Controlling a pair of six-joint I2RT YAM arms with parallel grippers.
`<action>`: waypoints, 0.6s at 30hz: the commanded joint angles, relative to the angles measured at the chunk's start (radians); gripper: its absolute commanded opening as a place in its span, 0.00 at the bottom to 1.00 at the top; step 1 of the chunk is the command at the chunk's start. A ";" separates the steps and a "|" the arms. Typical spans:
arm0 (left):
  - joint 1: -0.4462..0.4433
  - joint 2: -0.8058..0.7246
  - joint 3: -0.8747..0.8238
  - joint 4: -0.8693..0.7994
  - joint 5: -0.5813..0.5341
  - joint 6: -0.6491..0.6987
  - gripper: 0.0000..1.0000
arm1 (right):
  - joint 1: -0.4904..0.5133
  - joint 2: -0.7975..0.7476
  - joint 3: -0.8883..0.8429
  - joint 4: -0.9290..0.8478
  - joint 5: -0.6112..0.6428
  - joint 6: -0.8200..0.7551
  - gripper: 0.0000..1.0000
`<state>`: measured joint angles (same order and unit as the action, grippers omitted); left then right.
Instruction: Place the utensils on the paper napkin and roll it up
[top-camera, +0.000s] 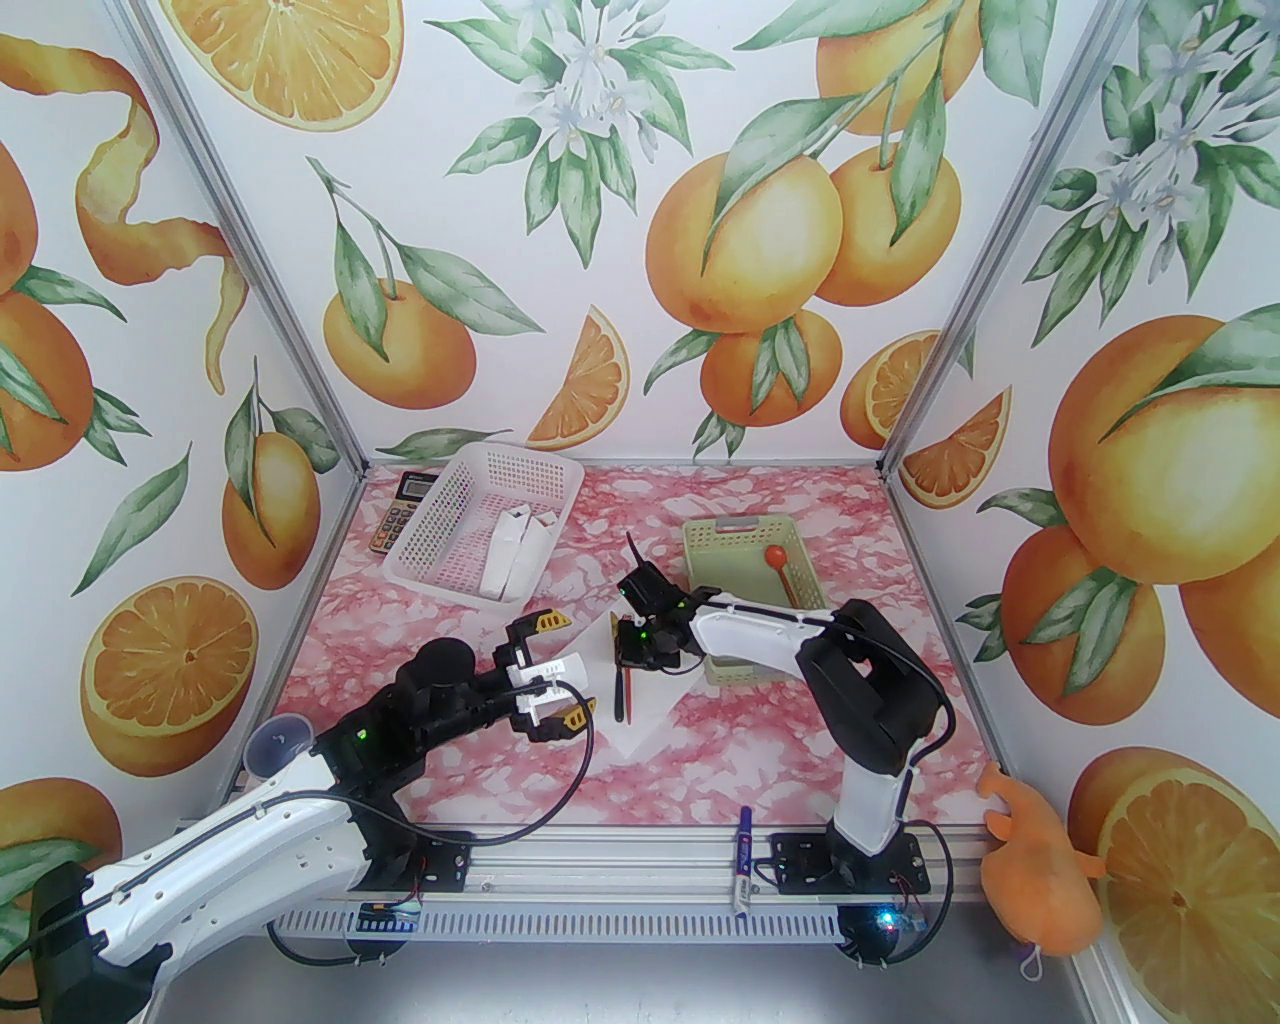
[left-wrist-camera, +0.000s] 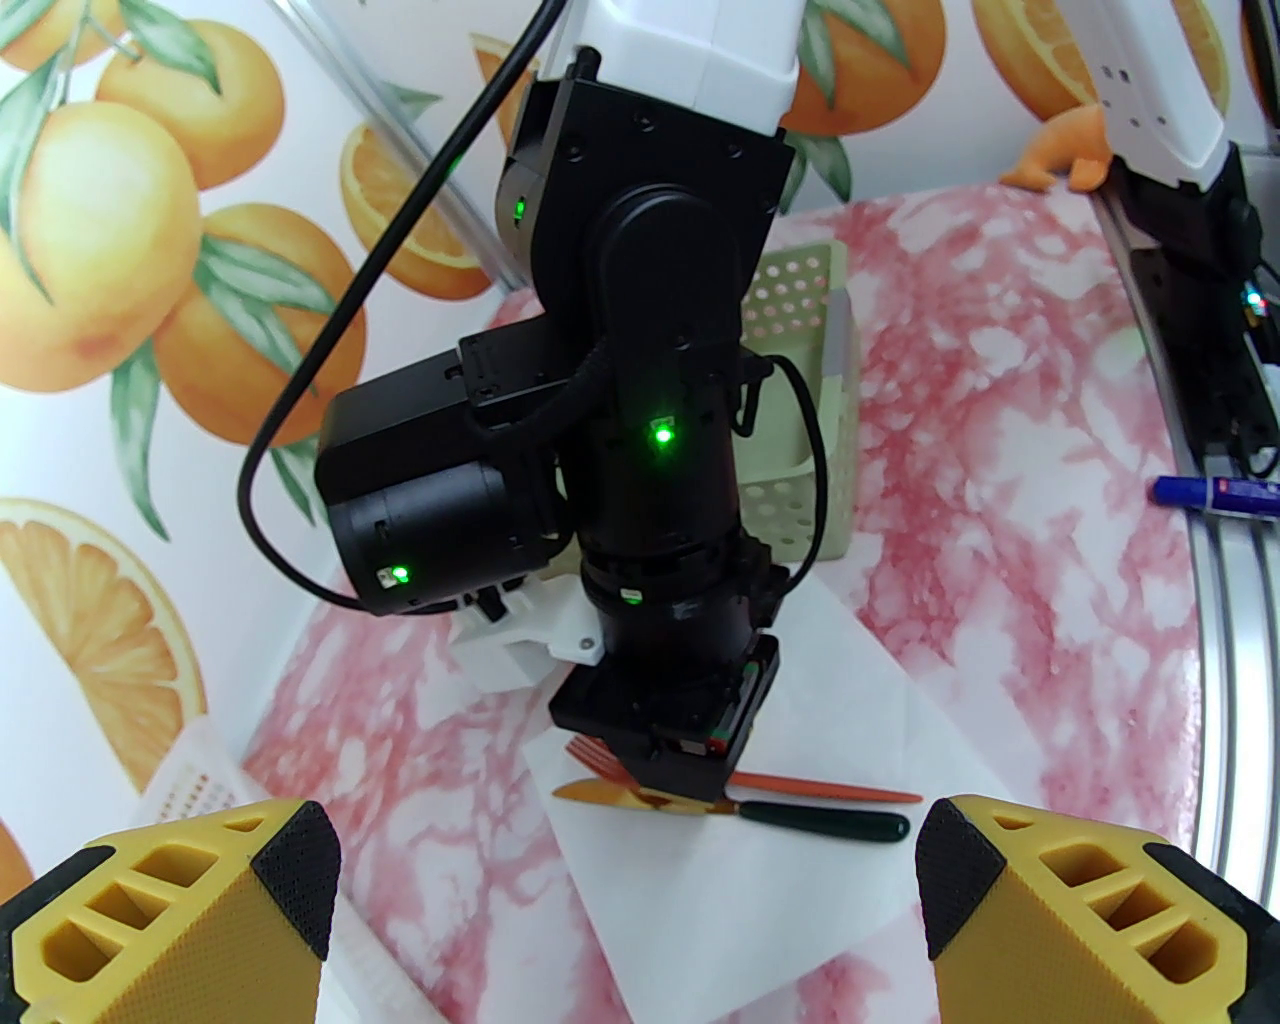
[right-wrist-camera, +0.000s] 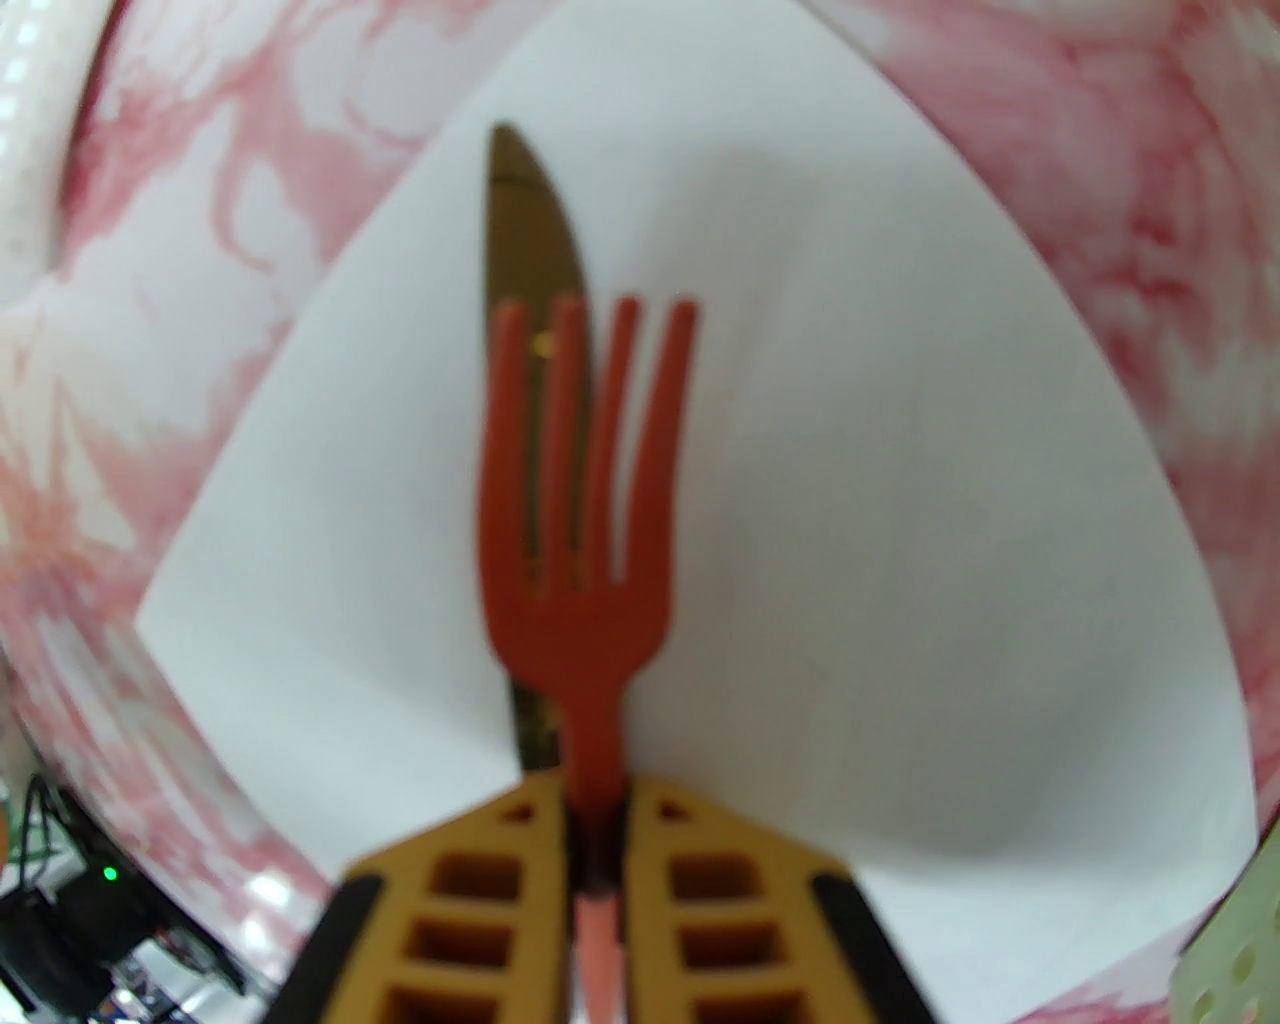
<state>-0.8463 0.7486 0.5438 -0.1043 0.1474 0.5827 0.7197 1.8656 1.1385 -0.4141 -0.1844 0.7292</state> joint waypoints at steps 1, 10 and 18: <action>0.001 0.003 0.007 -0.010 0.021 0.006 1.00 | 0.006 0.009 0.029 -0.008 0.014 0.001 0.13; 0.000 0.003 0.008 -0.014 0.021 0.006 1.00 | 0.004 0.027 0.035 -0.024 0.035 -0.005 0.13; -0.002 0.008 0.010 -0.016 0.023 0.006 1.00 | 0.005 0.035 0.038 -0.038 0.047 -0.013 0.15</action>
<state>-0.8463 0.7502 0.5438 -0.1059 0.1501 0.5831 0.7197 1.8870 1.1522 -0.4404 -0.1650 0.7254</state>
